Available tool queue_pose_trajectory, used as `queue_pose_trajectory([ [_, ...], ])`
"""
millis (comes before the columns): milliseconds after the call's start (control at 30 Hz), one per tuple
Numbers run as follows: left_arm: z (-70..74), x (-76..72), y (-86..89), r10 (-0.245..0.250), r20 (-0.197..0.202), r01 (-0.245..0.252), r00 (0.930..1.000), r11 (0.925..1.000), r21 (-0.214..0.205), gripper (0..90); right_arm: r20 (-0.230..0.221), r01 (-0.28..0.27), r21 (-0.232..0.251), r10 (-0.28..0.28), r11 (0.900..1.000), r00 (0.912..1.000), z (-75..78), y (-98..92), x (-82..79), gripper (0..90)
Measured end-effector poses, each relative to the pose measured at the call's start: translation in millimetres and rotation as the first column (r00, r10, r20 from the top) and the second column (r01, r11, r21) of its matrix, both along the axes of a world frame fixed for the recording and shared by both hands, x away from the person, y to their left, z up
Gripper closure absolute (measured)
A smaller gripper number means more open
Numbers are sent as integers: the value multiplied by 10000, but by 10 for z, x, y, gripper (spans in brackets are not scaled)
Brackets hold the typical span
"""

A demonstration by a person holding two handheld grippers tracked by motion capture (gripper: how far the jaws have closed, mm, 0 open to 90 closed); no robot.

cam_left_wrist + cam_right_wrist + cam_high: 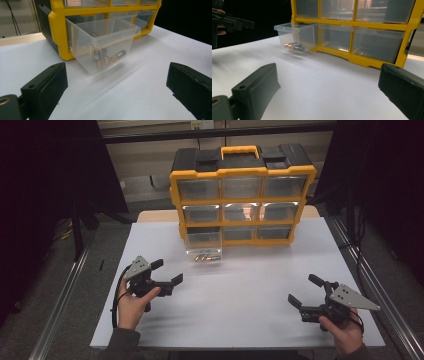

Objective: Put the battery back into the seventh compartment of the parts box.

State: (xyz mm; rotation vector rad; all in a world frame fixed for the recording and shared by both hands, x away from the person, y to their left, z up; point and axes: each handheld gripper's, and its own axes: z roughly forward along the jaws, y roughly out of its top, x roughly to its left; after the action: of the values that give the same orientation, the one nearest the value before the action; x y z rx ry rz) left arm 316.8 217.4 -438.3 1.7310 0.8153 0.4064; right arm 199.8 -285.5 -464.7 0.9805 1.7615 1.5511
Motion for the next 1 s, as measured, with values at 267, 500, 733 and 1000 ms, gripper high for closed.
queue_pose_trajectory([
  [267,-43,-43,104,99,85,-100,9999,9999,132,32,-2,13,16,-13,10000,10000,0,3,-1,24],
  [500,-74,-89,183,160,89,-161,9998,9998,124,29,6,15,-6,-15,10000,10000,0,5,-1,24],
  [733,-102,-134,253,291,55,-291,9996,9995,112,29,-19,60,39,-60,10000,10000,0,10,0,24],
  [1000,-131,-179,327,181,16,-181,9998,9998,36,29,-23,58,42,-58,10000,10000,1,11,-1,24],
])
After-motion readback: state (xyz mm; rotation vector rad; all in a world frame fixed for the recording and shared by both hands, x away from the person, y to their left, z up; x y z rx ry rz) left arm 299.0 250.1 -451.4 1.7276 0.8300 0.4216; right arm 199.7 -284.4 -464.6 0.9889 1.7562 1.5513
